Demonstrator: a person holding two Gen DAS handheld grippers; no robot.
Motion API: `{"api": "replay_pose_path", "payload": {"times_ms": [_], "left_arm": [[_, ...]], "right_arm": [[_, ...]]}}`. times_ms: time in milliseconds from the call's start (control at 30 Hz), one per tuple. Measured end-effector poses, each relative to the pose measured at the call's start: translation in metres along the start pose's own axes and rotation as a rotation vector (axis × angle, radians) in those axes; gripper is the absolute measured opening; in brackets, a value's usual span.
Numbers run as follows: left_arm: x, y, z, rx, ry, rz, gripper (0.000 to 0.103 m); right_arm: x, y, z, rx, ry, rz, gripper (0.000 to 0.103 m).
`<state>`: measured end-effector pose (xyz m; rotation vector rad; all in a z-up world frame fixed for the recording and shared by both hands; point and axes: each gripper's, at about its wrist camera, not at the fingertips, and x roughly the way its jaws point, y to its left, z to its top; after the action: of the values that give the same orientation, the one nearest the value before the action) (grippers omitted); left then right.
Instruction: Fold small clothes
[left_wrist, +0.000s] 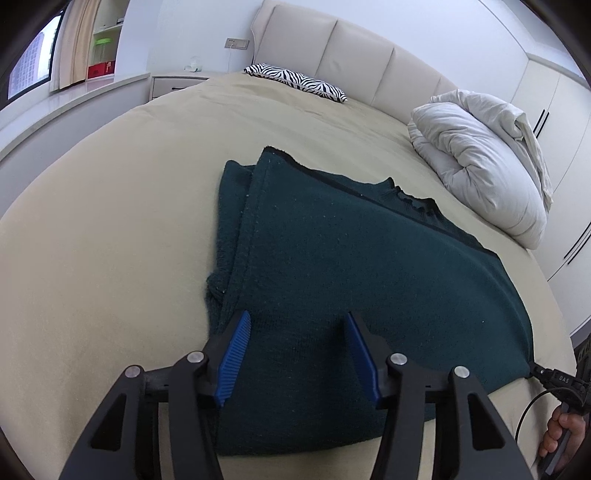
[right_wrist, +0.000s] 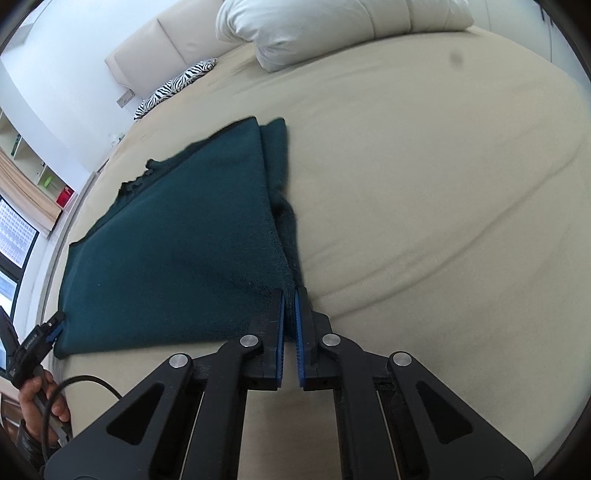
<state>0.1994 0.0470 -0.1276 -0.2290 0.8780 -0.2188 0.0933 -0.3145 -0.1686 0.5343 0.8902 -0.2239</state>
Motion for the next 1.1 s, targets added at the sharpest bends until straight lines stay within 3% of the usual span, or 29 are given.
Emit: {"api": "replay_pose_path", "payload": {"times_ms": [167, 233, 367, 467, 600, 733, 800, 900, 967, 1000, 1067, 1100], "left_arm": [[-0.009, -0.004, 0.005, -0.016, -0.015, 0.010, 0.057], [-0.015, -0.008, 0.008, -0.009, -0.039, 0.001, 0.057], [-0.016, -0.016, 0.015, 0.015, -0.065, -0.019, 0.060], [-0.007, -0.022, 0.023, 0.017, -0.066, -0.017, 0.060], [0.009, -0.033, 0.035, 0.042, -0.066, 0.001, 0.060], [0.032, -0.029, 0.044, 0.061, -0.034, 0.067, 0.060], [0.037, -0.018, 0.044, 0.041, -0.035, 0.040, 0.060], [0.038, -0.013, 0.041, 0.061, -0.050, 0.015, 0.060], [0.038, -0.009, 0.041, 0.052, -0.056, -0.002, 0.060], [0.038, -0.007, 0.041, 0.039, -0.058, -0.014, 0.060], [0.036, -0.003, 0.042, 0.015, -0.061, -0.037, 0.060], [0.034, -0.001, 0.042, 0.003, -0.063, -0.045, 0.060]], "right_arm": [[-0.002, 0.005, 0.004, -0.052, 0.012, -0.002, 0.009], [-0.007, 0.005, 0.005, -0.039, 0.027, -0.036, 0.024], [-0.038, 0.016, 0.014, -0.034, -0.068, -0.065, 0.029], [-0.044, 0.046, 0.032, -0.073, -0.106, 0.059, 0.029], [0.000, 0.108, 0.052, -0.152, -0.024, 0.303, 0.029], [0.072, 0.159, 0.058, -0.167, 0.142, 0.418, 0.029], [0.098, 0.165, 0.056, -0.164, 0.170, 0.385, 0.029], [0.114, 0.133, 0.061, -0.041, 0.122, 0.484, 0.021], [0.109, 0.090, 0.065, 0.101, 0.056, 0.527, 0.015], [0.106, 0.074, 0.065, 0.139, 0.024, 0.520, 0.013], [0.095, 0.035, 0.067, 0.227, -0.046, 0.473, 0.000], [0.085, 0.011, 0.067, 0.293, -0.090, 0.456, 0.001]]}}
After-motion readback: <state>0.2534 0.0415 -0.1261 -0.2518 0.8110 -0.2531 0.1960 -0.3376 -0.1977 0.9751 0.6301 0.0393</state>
